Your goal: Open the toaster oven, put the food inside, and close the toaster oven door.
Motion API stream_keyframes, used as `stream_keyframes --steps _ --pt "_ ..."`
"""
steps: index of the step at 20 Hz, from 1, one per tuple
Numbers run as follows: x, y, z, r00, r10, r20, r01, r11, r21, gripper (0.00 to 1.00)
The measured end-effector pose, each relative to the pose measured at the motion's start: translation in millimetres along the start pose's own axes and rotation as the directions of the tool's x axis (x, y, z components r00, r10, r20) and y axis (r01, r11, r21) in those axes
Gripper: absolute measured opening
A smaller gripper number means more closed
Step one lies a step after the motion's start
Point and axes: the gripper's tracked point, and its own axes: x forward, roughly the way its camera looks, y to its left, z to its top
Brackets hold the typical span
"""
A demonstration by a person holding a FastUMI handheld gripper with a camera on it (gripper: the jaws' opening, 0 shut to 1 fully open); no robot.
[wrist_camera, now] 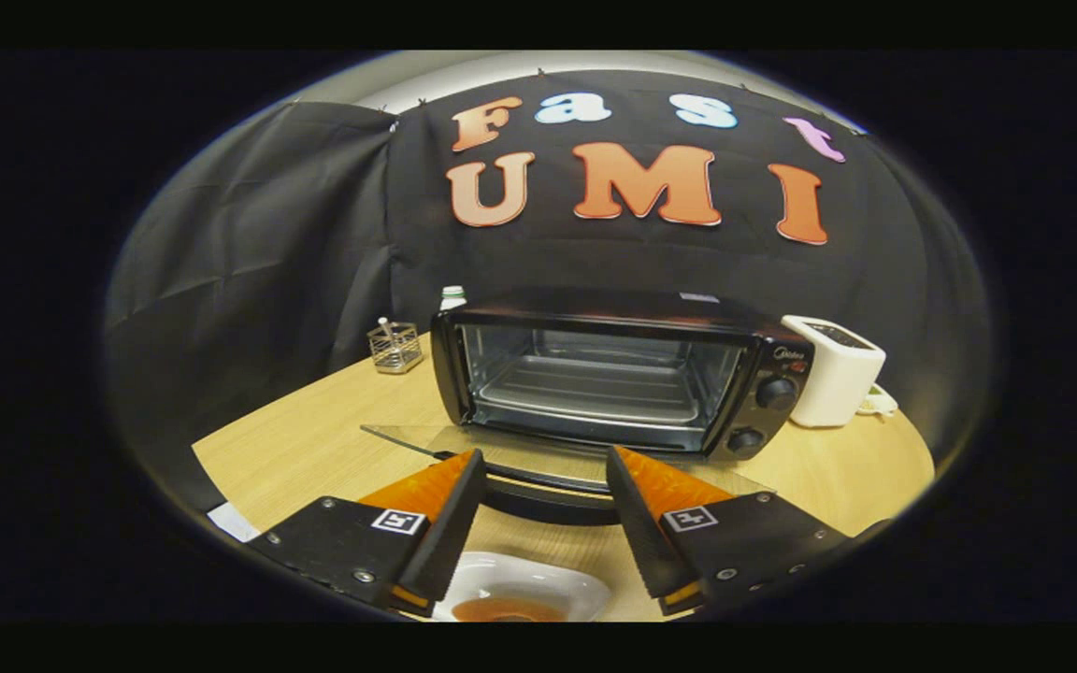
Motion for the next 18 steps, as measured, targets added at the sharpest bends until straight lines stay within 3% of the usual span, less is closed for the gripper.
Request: stream_keyframes --steps 4,9,13,18 --pt "5.8 6.7 -34.8 0.992 0.081 -0.1 -0.069 0.99 0.123 0.77" --pt "12.8 0.2 -77.4 0.977 0.088 -0.195 -0.052 0.982 0.183 0.76" --pt "4.1 -6.0 -74.0 0.979 0.075 -0.189 -0.044 0.986 0.161 0.75" --pt "-32.2 1.4 -82.8 0.972 0.11 -0.206 -0.09 0.991 0.104 0.85"
